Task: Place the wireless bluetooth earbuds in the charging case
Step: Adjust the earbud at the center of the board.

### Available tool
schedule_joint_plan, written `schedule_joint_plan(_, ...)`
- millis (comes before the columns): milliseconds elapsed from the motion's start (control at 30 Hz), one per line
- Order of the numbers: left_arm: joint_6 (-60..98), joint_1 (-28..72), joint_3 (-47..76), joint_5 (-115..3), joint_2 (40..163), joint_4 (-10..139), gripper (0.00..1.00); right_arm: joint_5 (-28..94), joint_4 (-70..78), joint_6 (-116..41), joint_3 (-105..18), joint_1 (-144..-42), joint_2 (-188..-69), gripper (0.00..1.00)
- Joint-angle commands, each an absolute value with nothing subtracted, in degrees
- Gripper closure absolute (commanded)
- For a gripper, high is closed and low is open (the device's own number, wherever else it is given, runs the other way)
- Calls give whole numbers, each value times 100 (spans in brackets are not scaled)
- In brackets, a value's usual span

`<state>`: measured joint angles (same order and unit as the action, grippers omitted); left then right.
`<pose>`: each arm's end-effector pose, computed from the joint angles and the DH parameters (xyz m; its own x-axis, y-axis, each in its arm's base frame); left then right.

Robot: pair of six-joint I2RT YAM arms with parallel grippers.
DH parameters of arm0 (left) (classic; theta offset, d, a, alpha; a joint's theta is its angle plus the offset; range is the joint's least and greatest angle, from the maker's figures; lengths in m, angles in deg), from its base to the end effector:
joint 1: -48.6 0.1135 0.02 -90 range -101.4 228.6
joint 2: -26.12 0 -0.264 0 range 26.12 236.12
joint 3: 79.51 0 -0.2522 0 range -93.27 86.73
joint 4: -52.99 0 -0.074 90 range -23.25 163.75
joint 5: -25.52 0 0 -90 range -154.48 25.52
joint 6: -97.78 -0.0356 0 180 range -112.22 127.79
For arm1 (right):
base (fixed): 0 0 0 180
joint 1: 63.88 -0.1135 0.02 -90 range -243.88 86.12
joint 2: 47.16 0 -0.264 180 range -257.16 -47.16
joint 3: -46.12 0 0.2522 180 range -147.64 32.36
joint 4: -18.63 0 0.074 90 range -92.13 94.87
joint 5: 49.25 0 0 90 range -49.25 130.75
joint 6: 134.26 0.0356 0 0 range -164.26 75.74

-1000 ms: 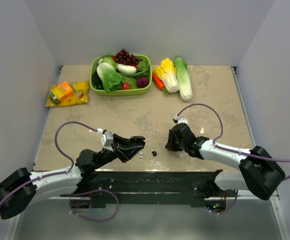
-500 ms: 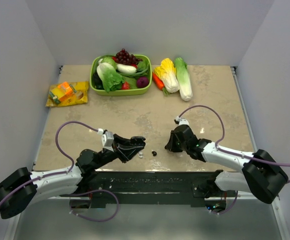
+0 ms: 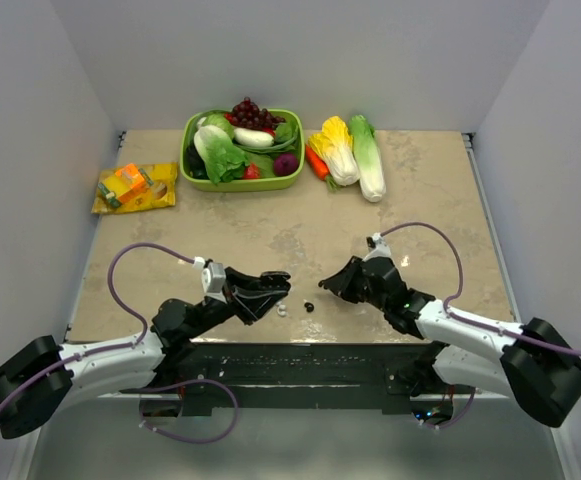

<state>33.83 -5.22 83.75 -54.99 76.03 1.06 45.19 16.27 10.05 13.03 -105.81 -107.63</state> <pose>0.0923 -0.1362 0.2126 -0.2195 -0.4336 -0.8740 0.8814 0.2959 -0.3682 0.1573 0.1375 0.1729 -0.7158 0.4455 -0.5377 -0.0598 0.7282 0.6828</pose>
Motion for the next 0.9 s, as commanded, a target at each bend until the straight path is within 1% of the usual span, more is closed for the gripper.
schedule_joint_plan(0,3477,-554,8823,-5692,7665,-575,100,4601,2735,2015,1750,-10571,-11281,100)
schedule_joint_plan(100,3503,-554,8823,-5719,7683,-584,100,4795,2834,2298,1830,-10580,-11361,100)
schedule_joint_plan(267,3494,-563,8832,-5815,7709,-549,100,4971,2255,1973,1506,-10580,-11413,100)
schedule_joint_plan(400,3521,-562,8832,-5833,7823,-637,100,4769,2016,1718,1355,-10580,-11607,75)
schedule_joint_plan(467,3538,-562,8849,-5807,7893,-698,100,4647,1990,1621,1355,-10589,-11721,68)
schedule_joint_plan(733,3591,-563,8876,-5789,7982,-778,100,4602,1876,1516,1461,-10580,-11704,55)
schedule_joint_plan(767,3591,-563,8876,-5789,7964,-769,100,4654,1693,1472,1426,-10580,-11634,52)
schedule_joint_plan(867,3574,-563,8893,-5798,7921,-743,100,4865,1202,1226,1365,-10580,-11108,46)
